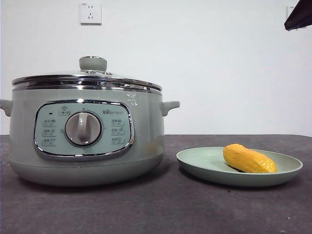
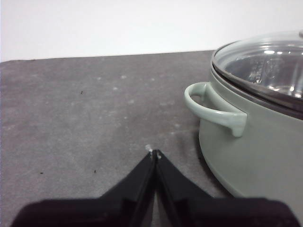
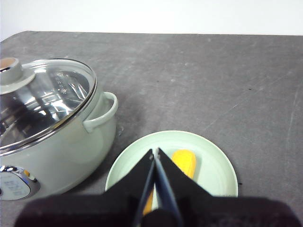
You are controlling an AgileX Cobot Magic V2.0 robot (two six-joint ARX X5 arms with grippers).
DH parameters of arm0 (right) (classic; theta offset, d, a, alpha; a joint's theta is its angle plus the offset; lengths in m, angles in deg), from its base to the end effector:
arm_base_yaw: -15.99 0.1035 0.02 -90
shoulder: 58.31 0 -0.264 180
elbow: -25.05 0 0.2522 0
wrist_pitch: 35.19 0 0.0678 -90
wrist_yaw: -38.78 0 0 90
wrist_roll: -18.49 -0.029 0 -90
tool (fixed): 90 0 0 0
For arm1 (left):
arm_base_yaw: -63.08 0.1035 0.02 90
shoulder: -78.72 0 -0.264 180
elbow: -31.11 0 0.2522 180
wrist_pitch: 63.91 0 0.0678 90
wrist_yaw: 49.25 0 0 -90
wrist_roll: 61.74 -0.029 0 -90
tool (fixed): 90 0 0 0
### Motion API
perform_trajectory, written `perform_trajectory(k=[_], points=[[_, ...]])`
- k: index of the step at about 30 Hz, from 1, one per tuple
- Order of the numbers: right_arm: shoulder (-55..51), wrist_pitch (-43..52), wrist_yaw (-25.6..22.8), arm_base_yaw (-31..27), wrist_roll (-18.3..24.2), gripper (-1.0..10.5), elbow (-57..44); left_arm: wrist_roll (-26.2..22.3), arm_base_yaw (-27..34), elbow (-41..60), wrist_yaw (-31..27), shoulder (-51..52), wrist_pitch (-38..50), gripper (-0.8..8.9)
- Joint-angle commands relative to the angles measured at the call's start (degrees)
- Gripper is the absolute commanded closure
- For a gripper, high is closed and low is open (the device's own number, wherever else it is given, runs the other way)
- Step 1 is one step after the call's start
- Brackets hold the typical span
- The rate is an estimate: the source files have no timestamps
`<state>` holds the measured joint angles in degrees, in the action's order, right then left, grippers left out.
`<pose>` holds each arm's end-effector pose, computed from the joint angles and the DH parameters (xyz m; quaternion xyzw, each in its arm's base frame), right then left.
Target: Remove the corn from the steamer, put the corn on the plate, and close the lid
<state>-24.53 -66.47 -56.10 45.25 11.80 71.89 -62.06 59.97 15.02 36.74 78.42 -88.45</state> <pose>0.1217 0.0653 0.2770 0.0099 0.1633 0.1993 0.9662 0.0943 -0.0031 0.1588 0.0075 0.0762 0.0076 0.9970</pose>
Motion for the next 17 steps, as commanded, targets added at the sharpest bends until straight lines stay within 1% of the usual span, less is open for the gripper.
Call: perform_trajectory(k=[1,4,17], points=[[-0.1,0.3,0.0,0.0,-0.5,9.5,-0.3,0.7,0.7,1.3,1.0,0.2,-0.2,8.17],[-0.1,0.3,0.0,0.0,-0.5,9.5,-0.3,0.7,0.9,1.3,1.4,0.2,-2.1,8.17],[0.0,0.3,0.0,0.0,-0.5,9.5,-0.3,1.0,0.9,1.3,1.3,0.2,-1.8,8.17]])
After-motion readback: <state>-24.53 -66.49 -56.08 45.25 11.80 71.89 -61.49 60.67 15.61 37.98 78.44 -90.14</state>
